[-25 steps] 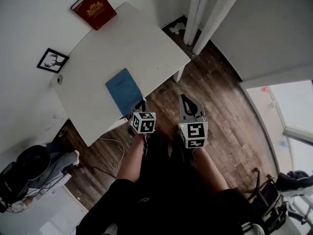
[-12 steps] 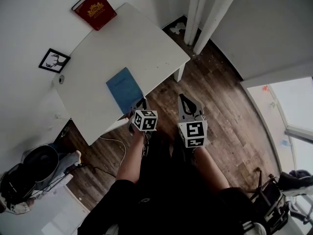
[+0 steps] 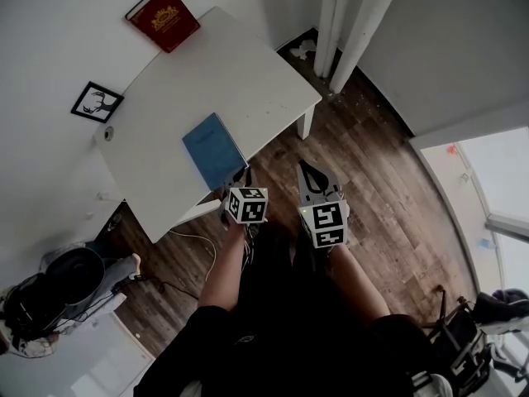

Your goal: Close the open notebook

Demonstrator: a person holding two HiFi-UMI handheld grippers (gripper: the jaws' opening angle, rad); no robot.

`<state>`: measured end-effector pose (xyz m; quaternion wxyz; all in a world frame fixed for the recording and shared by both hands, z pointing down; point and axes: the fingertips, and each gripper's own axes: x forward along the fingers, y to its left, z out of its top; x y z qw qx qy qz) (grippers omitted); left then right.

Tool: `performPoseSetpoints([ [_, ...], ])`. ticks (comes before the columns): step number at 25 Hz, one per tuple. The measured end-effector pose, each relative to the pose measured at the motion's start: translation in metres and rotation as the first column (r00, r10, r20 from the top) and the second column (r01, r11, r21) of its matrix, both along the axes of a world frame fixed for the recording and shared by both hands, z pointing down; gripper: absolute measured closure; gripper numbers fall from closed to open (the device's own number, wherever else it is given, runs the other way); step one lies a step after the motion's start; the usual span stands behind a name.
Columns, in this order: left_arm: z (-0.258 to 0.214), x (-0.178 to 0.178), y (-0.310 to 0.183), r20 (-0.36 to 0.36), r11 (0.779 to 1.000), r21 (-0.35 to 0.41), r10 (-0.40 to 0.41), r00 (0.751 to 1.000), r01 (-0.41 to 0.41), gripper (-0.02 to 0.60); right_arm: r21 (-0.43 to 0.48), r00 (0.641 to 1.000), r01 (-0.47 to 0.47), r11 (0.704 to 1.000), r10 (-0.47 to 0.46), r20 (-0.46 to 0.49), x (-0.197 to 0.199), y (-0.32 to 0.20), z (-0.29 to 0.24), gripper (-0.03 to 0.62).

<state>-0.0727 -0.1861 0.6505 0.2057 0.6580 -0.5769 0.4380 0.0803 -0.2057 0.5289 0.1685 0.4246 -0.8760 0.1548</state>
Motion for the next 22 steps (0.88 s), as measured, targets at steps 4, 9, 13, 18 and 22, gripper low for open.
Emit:
performPoseSetpoints([
  [4,-0.016,0.015,0.002,-0.041,0.999,0.042,-0.002,0.999,0.004,0.54,0.012,1.0,0.003,1.0,-0.003,0.011,0.003,-0.002,-0.004,0.572],
  [9,-0.057,0.041,-0.004,-0.146,0.989,0.15,0.005,0.989,0.017,0.575,0.035,1.0,0.012,0.999,-0.013,0.026,0.005,-0.003,-0.012,0.572],
  [13,-0.093,0.063,-0.012,-0.245,0.965,0.26,0.028,0.969,0.038,0.578,0.067,0.999,0.031,0.997,-0.033,0.028,0.008,-0.003,-0.024,0.572],
  [18,-0.151,0.085,-0.018,-0.36,0.893,0.438,0.073,0.93,0.099,0.58,0.148,0.997,0.075,0.986,-0.074,-0.012,0.01,-0.007,-0.043,0.572],
  [22,-0.185,0.087,-0.007,-0.393,0.84,0.521,0.082,0.916,0.148,0.58,0.251,0.991,0.125,0.96,-0.132,0.009,0.004,-0.003,-0.072,0.572],
])
